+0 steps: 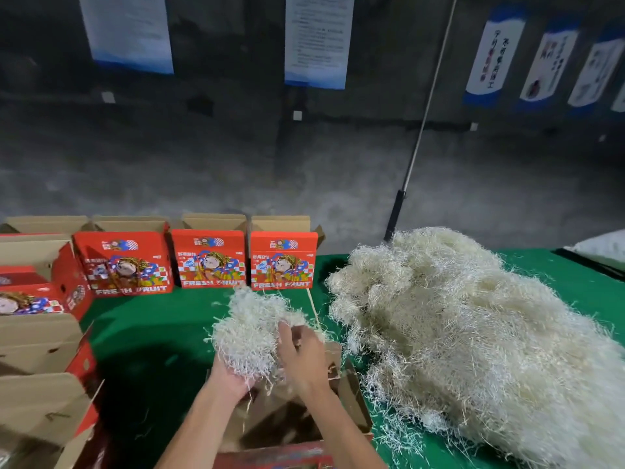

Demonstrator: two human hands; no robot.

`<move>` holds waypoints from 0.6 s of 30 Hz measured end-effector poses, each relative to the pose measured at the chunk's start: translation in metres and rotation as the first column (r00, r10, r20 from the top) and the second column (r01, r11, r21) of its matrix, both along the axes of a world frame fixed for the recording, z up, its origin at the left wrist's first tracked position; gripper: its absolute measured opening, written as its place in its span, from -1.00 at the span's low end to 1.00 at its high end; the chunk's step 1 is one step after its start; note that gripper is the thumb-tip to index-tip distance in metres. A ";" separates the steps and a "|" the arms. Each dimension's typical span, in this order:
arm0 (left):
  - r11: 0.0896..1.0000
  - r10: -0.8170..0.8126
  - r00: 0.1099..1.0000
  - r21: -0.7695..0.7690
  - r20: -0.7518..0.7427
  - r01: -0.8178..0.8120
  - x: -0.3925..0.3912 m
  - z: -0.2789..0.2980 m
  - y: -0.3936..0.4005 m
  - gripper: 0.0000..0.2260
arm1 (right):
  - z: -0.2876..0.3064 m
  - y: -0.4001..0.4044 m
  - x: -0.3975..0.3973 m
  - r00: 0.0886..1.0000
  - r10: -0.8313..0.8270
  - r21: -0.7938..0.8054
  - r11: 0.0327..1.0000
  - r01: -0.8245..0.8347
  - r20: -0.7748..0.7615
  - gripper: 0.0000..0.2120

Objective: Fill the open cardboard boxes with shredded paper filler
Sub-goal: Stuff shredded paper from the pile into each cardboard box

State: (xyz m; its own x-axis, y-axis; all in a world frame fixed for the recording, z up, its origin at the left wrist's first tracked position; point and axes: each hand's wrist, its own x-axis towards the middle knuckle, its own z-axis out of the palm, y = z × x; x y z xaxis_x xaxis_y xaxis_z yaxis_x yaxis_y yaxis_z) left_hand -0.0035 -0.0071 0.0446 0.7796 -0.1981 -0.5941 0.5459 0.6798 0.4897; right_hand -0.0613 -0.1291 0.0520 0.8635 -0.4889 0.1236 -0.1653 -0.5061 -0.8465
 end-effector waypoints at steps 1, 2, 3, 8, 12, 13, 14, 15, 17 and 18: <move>1.000 0.027 0.999 0.017 -0.043 -0.026 0.003 0.000 0.000 -0.59 | -0.004 0.000 -0.001 0.999 0.041 0.083 0.996 -0.039 -0.018 -0.43; 0.998 0.065 0.994 0.003 -0.086 -0.065 0.008 -0.001 -0.001 -0.58 | -0.008 0.002 -0.002 0.998 0.059 0.117 0.992 -0.055 -0.027 -0.40; 0.995 0.094 0.991 -0.011 -0.095 -0.096 0.011 -0.001 -0.004 -0.58 | -0.011 0.004 -0.002 0.999 0.048 0.137 0.990 -0.046 -0.010 -0.40; 0.996 0.093 0.982 0.011 -0.165 -0.093 0.007 0.006 -0.004 -0.50 | -0.027 -0.008 0.006 0.944 -0.329 0.397 0.870 0.291 0.030 -0.78; 0.999 0.033 0.995 -0.040 -0.089 -0.037 0.007 0.008 -0.009 -0.46 | -0.041 -0.004 0.008 0.949 -0.113 0.435 0.868 0.239 -0.295 -0.93; 0.997 0.024 0.997 -0.071 -0.078 -0.029 0.001 0.008 -0.013 -0.48 | -0.040 0.001 0.006 0.949 -0.027 0.550 0.809 0.205 -0.313 -0.91; 0.997 0.021 0.998 -0.077 -0.063 -0.026 -0.007 0.011 -0.017 -0.50 | -0.038 0.005 0.004 0.958 0.062 0.699 0.697 0.160 -0.282 -0.85; 0.996 0.022 0.999 -0.081 -0.048 -0.026 -0.013 0.007 -0.019 -0.53 | -0.034 0.009 0.002 0.971 0.113 0.836 0.536 0.119 -0.210 -0.66; 0.998 0.010 0.999 -0.054 -0.031 -0.012 -0.025 0.005 -0.021 -0.58 | -0.031 0.008 0.006 0.991 0.121 0.968 0.251 0.017 -0.049 -0.41; 1.000 -0.013 0.999 -0.029 -0.041 0.012 -0.028 0.002 -0.018 -0.60 | -0.028 0.005 0.004 0.992 0.126 0.983 0.183 -0.033 0.009 -0.38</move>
